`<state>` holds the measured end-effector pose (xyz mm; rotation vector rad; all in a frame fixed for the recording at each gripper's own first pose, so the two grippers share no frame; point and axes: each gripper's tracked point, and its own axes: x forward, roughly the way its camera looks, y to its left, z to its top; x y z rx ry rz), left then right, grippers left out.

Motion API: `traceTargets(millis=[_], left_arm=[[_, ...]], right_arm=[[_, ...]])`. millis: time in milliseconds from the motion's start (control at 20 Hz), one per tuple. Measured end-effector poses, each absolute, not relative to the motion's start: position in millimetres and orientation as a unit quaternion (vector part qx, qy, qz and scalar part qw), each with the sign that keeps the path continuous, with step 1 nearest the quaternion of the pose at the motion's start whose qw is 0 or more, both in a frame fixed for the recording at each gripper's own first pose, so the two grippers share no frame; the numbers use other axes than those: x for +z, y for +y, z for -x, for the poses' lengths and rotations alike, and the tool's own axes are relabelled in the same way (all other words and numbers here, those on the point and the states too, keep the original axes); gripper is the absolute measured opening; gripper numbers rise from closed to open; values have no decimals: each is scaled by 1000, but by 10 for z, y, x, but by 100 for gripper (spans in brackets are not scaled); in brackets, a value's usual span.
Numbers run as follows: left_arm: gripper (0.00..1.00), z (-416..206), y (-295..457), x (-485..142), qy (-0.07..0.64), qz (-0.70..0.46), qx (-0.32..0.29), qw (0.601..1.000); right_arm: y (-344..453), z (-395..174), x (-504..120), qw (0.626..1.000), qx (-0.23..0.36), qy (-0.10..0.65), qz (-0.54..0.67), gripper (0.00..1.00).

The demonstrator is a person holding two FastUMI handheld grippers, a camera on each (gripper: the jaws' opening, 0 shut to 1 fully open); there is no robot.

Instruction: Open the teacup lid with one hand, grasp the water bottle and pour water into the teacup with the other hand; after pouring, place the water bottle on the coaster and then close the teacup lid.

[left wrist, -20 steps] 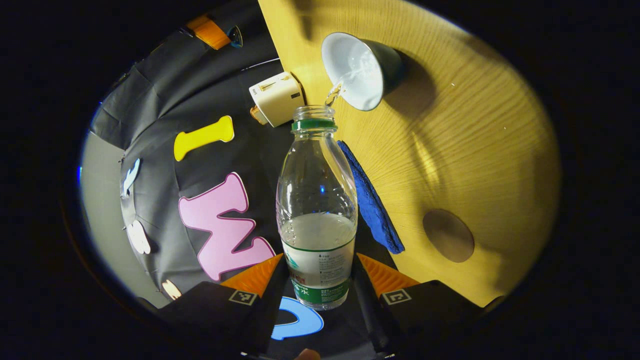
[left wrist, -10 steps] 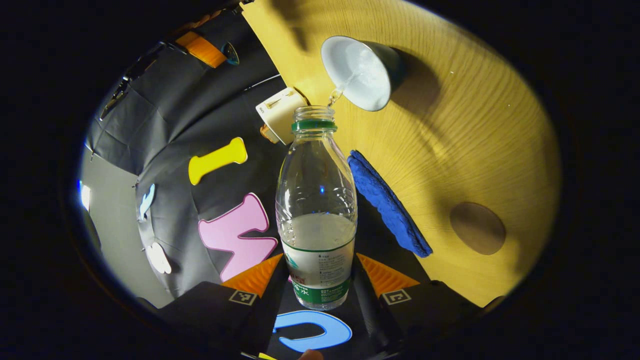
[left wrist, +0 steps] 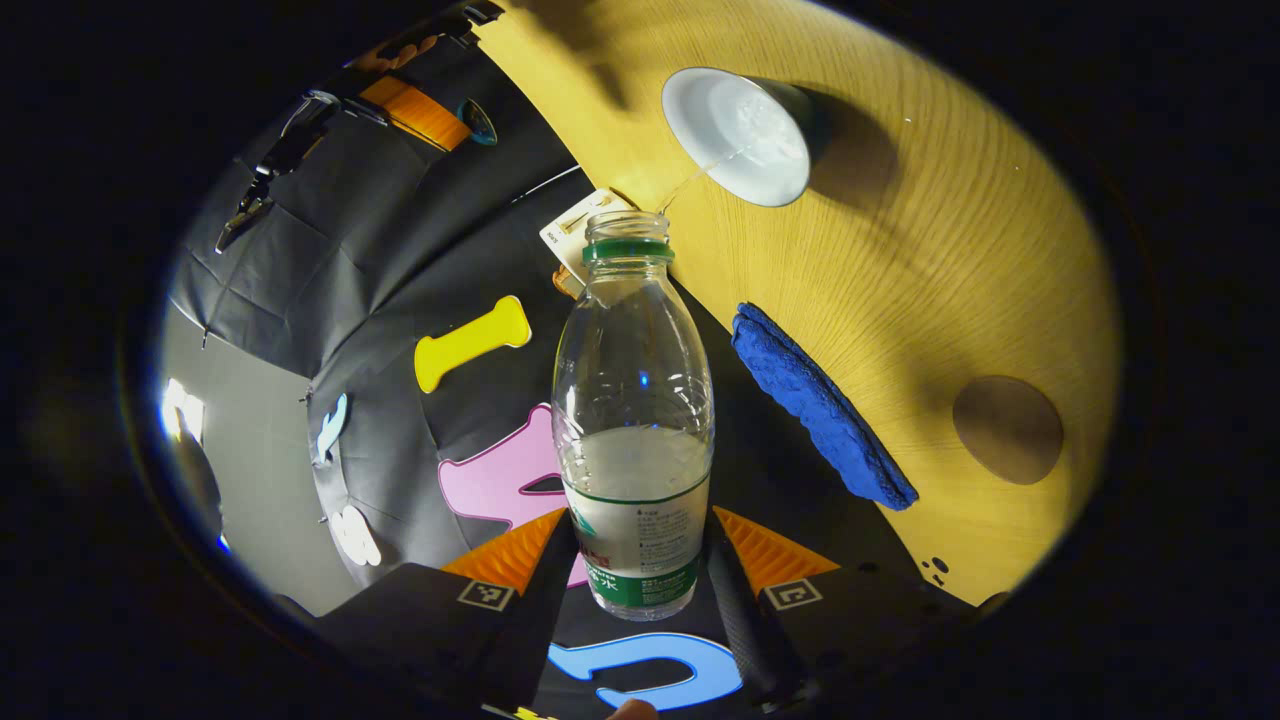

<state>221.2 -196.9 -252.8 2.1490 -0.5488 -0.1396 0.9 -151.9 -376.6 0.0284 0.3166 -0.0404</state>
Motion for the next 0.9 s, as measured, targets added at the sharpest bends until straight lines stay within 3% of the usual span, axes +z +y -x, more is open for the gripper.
traceTargets(millis=[100, 200, 350, 400, 450, 550, 750, 850, 900], left_arm=[[75, -2223, -1984, -2503, -234, -865, -51, 441], [75, -2222, -1985, -2491, -245, -863, -45, 439], [75, -2199, -1994, -2500, -253, -863, -41, 435], [75, -2207, -1995, -2498, -254, -863, -42, 434], [75, -2201, -1998, -2501, -255, -863, -42, 433], [75, -2204, -1998, -2491, -256, -863, -43, 434], [75, -2212, -2003, -2507, -258, -861, -49, 436], [75, -2200, -2005, -2509, -256, -860, -52, 439], [75, -2210, -2005, -2513, -254, -858, -54, 443]], right_arm=[[-1510, -11, -3767, 987, -19, 157, -13, 31], [-1513, -13, -3771, 987, -19, 157, -11, 36], [-1515, -11, -3763, 987, -21, 157, -12, 36], [-1514, -10, -3756, 987, -22, 156, -12, 31], [-1514, -11, -3751, 987, -23, 157, -12, 36], [-1509, -13, -3752, 987, -23, 157, -10, 36], [-1500, -18, -3749, 987, -22, 157, -9, 26], [-1499, -28, -3766, 987, -21, 158, -9, 36], [-1497, -36, -3769, 987, -22, 158, -10, 26]])
